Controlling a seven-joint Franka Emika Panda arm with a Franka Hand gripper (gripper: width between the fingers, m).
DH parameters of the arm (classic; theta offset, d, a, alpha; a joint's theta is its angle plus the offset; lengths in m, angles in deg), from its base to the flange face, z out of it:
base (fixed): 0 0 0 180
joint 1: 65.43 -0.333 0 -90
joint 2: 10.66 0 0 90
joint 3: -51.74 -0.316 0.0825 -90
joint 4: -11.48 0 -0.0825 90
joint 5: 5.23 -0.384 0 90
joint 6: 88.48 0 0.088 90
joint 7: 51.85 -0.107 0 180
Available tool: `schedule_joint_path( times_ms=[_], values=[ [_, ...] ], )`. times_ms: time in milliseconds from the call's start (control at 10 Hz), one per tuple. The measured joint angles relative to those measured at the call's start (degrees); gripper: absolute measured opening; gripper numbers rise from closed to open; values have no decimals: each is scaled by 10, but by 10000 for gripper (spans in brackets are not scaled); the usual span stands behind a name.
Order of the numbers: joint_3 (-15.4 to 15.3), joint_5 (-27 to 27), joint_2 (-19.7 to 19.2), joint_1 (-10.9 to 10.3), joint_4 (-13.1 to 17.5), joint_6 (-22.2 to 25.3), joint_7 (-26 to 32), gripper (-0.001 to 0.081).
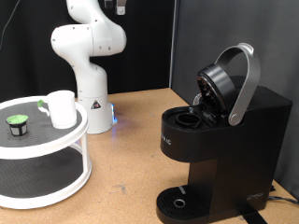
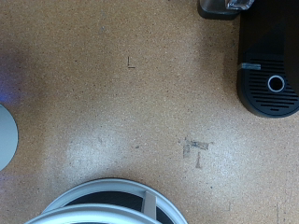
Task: Make a cup of coffee with the keurig machine
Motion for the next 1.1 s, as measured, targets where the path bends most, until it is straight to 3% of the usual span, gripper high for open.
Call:
schedule_joint_path(
  times_ms=[300,900,1100],
  values=[
    [17,0,4,1,0,-5,5,803],
    [108,63,29,23,12,41,95,803],
    [117,64,32,25,12,41,104,803]
  ],
)
